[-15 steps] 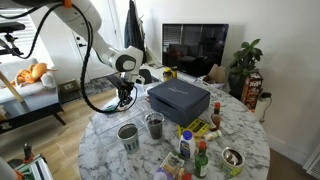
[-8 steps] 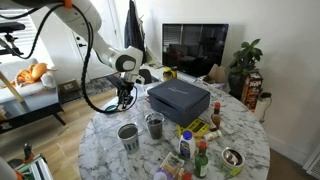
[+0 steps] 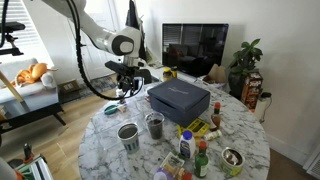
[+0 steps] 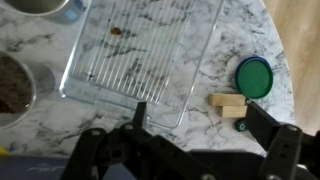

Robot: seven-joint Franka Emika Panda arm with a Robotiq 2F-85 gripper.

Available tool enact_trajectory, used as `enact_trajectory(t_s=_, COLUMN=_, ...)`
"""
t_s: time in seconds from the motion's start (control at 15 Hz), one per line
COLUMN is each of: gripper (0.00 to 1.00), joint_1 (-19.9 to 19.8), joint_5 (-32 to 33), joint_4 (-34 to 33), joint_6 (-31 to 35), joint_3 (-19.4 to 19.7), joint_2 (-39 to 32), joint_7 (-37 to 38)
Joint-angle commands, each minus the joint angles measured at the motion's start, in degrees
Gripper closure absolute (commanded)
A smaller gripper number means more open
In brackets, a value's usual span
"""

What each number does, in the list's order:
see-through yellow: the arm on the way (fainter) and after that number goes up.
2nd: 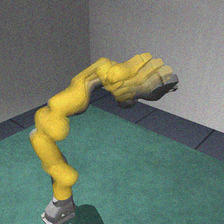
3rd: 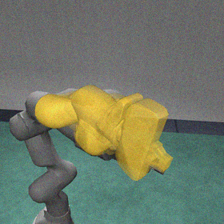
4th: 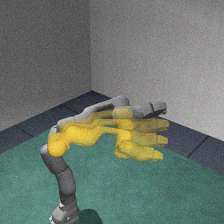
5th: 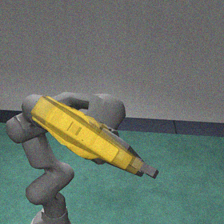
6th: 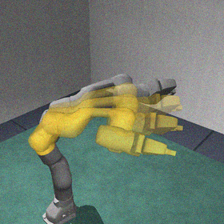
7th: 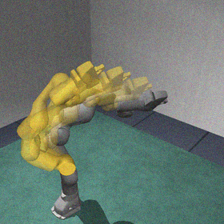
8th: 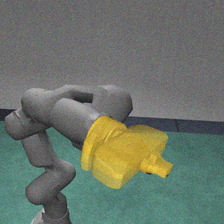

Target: Set the storage container upright, then put the two cups inside it

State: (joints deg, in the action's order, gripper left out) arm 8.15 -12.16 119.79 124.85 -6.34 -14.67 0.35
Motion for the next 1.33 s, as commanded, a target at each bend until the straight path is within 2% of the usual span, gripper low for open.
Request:
enact_trajectory(t_s=0.0, gripper=0.0, joint_1=-3.5, joint_5=4.27, joint_4=5.23, joint_6=-1.05, joint_3=0.81, joint_2=6.85, joint_7=-12.29)
enact_trajectory(t_s=0.27, gripper=0.0, joint_1=-7.17, joint_5=8.72, joint_4=7.33, joint_6=0.0, joint_3=3.61, joint_2=8.36, joint_7=-22.58)
enact_trajectory(t_s=0.33, gripper=0.0, joint_1=-8.03, joint_5=8.48, joint_4=7.89, joint_6=2.17, joint_3=4.3, joint_2=8.46, joint_7=-23.48)
enact_trajectory(t_s=0.4, gripper=0.0, joint_1=-7.01, joint_5=7.16, joint_4=5.06, joint_6=-0.44, joint_3=3.38, joint_2=6.87, joint_7=-20.74)
enact_trajectory(t_s=0.73, gripper=0.0, joint_1=-8.31, joint_5=7.27, joint_4=5.65, joint_6=0.67, joint_3=4.24, joint_2=6.92, joint_7=-23.27)
enact_trajectory(t_s=0.87, gripper=0.0, joint_1=-9.15, joint_5=5.9, joint_4=3.81, joint_6=-0.2, joint_3=4.46, joint_2=4.63, joint_7=-25.94)
enact_trajectory(t_s=1.27, gripper=0.0, joint_1=-14.49, joint_5=-1.59, joint_4=-0.52, joint_6=-1.36, joint_3=4.77, joint_2=-1.39, joint_7=-40.46)
